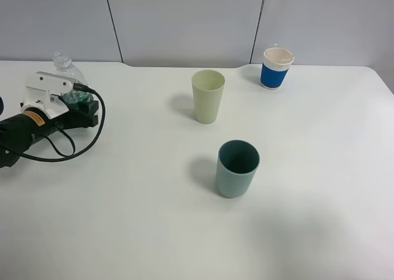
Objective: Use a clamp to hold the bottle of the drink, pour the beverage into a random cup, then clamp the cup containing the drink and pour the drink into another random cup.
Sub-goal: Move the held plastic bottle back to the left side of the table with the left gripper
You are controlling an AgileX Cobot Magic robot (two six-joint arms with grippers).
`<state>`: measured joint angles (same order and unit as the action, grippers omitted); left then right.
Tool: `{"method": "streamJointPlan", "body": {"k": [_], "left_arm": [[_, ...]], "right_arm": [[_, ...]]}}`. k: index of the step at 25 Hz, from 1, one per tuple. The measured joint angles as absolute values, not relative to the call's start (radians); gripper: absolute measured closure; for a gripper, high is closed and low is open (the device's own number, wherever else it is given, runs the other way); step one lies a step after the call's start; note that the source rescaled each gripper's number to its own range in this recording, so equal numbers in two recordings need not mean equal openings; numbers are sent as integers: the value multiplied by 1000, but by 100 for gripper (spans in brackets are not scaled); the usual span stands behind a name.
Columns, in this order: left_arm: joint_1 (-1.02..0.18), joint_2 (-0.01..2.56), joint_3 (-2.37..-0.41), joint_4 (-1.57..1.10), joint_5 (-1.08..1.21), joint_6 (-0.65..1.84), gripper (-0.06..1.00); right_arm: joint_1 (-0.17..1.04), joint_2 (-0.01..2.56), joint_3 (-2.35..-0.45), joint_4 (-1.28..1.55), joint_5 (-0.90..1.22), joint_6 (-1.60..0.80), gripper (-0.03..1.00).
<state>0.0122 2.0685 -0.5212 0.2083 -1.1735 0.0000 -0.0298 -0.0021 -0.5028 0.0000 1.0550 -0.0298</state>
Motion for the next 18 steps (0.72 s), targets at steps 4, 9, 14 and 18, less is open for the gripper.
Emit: {"method": "streamJointPlan", "body": {"k": [4,9,14,18], "left_arm": [[12,2068,-521,206,-1178,-51,-2],[9,2058,-512,206,-1178,-66,-4],[-3,1965,-441,197,-1177,-66,-4],[-3,1859,-342,194,-1170,-62,-4]], "right_arm": [[-30,-2,-503,0,1055,-30,16],[-30,-2,-503,0,1055,-30,16],[-30,-2,-503,0,1055,-30,16],[-30,-2,-503,0,1055,-30,16]]}}
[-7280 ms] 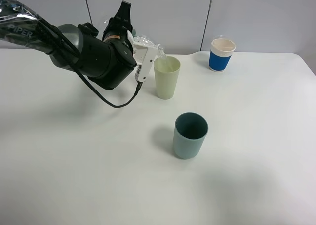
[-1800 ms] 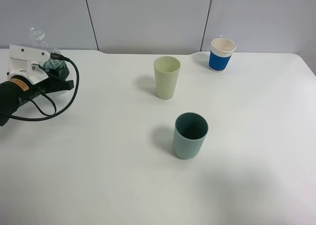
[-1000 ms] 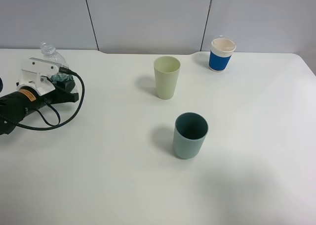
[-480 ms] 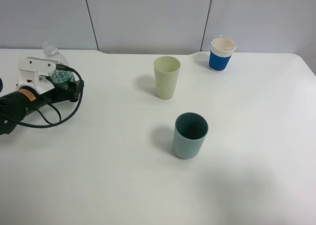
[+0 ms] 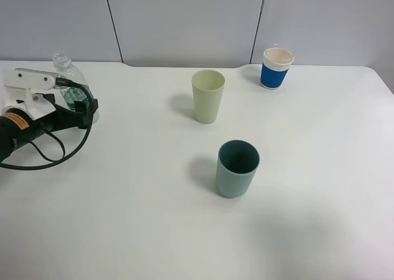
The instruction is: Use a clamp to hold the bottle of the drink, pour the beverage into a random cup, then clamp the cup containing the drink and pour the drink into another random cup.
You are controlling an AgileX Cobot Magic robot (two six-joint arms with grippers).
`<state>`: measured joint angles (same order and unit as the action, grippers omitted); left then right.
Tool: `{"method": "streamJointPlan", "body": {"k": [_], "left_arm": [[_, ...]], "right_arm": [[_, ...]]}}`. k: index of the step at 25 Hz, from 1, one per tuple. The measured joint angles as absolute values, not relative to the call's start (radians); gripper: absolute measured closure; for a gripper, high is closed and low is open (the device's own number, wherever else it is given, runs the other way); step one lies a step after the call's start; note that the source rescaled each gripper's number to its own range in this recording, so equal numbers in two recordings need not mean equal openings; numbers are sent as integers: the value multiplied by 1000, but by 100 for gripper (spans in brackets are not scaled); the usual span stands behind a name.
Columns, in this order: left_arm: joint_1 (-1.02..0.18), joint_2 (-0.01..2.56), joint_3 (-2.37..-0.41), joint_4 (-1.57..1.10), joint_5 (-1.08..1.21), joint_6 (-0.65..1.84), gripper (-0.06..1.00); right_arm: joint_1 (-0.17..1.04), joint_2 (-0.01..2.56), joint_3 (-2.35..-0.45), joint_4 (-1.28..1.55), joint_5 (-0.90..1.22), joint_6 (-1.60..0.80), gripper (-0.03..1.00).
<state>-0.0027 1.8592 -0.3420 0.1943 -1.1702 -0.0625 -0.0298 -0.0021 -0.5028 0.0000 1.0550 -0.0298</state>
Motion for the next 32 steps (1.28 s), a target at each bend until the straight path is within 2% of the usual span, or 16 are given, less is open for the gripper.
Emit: {"method": "streamJointPlan", "body": {"k": [9,19,25,32], "left_arm": [[-3,1542,-175,126,-1121,-62,-5],[-3,1079,-164,-23,-890,-85,-5],[-3,831,-249,-51,-629,-57,-5],[-3,615,-432,-51,-193,30,-5]], "right_arm": [[-30,-2,-503,0,1055,-30,16],[-30,-2,-503,0,1055,-30,16],[-30,-2,-503,0,1055,-30,16],[-30,-2,-503,0,1055,-30,16]]}}
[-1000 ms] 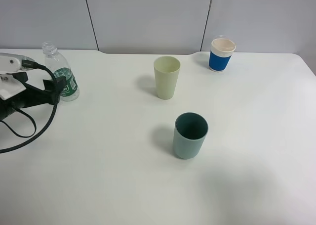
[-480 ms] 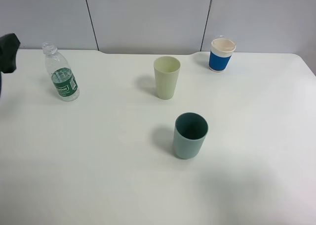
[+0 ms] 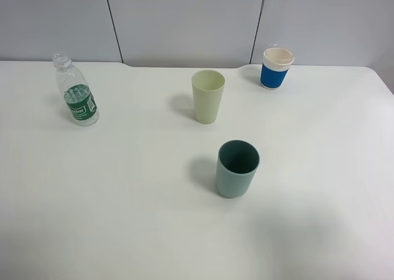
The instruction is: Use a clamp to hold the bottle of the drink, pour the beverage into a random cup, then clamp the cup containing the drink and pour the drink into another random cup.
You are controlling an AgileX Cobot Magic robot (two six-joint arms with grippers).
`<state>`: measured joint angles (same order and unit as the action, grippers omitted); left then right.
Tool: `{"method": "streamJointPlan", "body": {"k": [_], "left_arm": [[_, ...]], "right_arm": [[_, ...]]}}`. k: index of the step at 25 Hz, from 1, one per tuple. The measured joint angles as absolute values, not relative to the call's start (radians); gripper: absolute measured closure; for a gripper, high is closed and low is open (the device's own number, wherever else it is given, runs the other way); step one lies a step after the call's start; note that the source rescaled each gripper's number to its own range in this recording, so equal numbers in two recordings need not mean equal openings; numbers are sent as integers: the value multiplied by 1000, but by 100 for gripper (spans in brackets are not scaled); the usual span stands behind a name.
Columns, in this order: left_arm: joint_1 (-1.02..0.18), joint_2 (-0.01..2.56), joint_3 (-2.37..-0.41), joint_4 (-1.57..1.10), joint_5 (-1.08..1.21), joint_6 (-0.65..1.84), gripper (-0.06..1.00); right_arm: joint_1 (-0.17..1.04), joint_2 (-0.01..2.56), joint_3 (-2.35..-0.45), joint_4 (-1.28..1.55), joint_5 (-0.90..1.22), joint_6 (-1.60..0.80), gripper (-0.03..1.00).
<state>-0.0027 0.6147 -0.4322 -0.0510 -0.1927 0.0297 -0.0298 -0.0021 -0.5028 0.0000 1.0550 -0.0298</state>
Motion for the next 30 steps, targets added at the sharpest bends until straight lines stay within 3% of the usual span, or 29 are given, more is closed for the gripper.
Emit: {"method": "streamJointPlan", "body": {"k": [15,30], "left_arm": [[-3,421,-743,18,775,78,-5],[10,132,-717,20,955,9,-5]], "right_arm": [[-30,-2,-503,0,1055,-30,16],[-30,-2,-503,0,1055,-30,16]]}}
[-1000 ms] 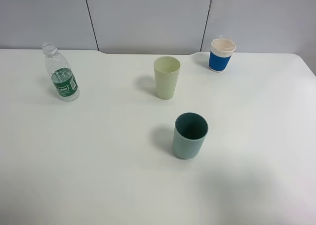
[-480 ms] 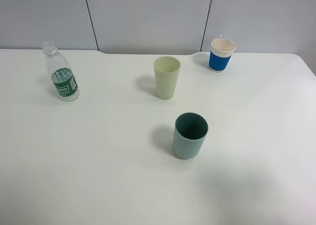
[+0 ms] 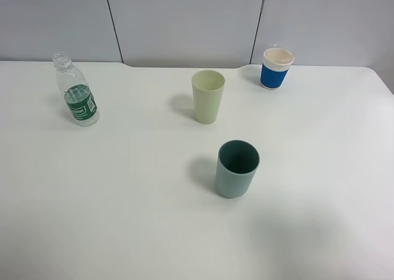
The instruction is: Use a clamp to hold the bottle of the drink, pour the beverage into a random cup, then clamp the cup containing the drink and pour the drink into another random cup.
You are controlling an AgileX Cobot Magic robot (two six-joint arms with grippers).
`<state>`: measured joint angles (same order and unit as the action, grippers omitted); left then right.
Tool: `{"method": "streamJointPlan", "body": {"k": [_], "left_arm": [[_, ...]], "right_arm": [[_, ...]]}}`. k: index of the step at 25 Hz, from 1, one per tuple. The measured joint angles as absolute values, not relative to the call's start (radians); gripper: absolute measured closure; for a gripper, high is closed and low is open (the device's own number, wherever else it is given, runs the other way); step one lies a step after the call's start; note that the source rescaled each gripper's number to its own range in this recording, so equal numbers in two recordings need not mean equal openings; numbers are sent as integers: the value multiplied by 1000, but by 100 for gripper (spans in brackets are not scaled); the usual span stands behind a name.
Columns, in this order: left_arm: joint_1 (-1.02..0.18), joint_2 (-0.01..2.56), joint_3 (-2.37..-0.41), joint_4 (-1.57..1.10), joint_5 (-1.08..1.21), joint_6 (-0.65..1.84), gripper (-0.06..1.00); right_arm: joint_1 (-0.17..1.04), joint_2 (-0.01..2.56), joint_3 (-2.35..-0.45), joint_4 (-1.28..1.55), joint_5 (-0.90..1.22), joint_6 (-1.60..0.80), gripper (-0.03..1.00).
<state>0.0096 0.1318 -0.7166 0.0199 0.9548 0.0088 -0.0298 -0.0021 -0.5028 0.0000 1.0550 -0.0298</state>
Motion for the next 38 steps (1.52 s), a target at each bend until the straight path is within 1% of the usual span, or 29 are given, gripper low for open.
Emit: {"method": "streamJointPlan", "body": {"k": [5,8,13,23,30,38], "left_arm": [[76,51,-641,21,983,0,-5],[82,0,-583,19,986,0,-5],[82,-5,-509,-15,1041,0,-6],[80,-5,-504,-21,1047,0,-6],[12,-5,-504,-21,1048,0,-6],[9,-5,-504,-21,1048,0,-6]], "right_arm": [[-30,-2,-503,0,1055,-30,16],[-30,-2,-503,0,1055,-30,16],[-30,-2,-503,0,1055,-30,16],[-30,-2,-503,0,1055,-30,16],[-30,-2,-503,0,1055,-30,16],[-30,-2,-503,0,1055,-30,16]]}}
